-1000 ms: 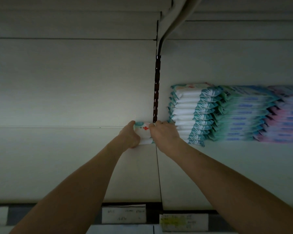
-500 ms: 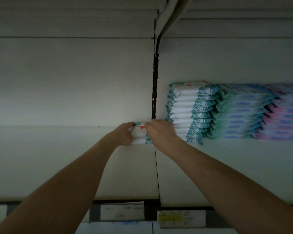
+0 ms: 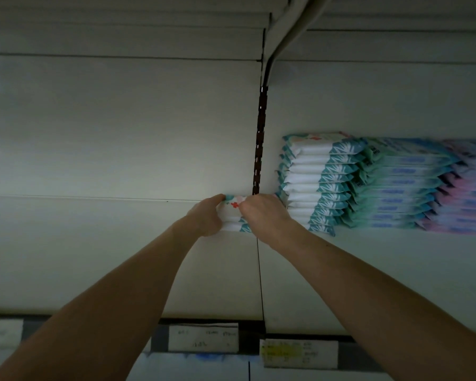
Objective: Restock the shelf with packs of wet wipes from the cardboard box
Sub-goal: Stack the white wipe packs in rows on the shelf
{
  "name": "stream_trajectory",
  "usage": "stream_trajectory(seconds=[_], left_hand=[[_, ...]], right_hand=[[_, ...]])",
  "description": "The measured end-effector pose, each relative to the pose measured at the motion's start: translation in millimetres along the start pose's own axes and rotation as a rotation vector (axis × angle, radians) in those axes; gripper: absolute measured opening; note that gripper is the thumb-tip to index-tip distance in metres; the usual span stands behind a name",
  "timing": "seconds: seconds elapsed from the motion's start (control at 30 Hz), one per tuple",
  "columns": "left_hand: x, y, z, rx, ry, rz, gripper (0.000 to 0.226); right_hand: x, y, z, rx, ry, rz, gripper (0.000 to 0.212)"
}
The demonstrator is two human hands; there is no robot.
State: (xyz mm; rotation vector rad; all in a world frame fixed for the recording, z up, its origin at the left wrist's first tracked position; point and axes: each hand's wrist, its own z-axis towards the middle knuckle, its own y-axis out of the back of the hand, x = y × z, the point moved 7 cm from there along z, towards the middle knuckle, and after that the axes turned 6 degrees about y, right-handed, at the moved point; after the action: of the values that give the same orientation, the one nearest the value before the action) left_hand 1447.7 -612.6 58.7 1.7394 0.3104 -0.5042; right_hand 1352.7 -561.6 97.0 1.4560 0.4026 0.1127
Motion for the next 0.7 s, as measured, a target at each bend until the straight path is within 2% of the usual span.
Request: stream_trajectory(seconds=[0.23, 0.4, 0.7], left_hand=[[-1.5, -0.2, -1.4, -0.019, 0.018, 0.083, 0.07], [6.3, 15.4, -12.6, -0.126, 0.103, 0.108, 0.069], [36.2, 51.4, -91.8, -0.358, 0.359, 0.043, 0.06]], right_hand=[[6.7, 2.4, -0.2, -0.025, 0.047, -0.049, 0.024], [12.4, 19.3, -0.1, -0.065, 0.074, -0.025, 0.025], [66.1, 56.4, -19.3, -0.144, 0.355, -0.016, 0.024]])
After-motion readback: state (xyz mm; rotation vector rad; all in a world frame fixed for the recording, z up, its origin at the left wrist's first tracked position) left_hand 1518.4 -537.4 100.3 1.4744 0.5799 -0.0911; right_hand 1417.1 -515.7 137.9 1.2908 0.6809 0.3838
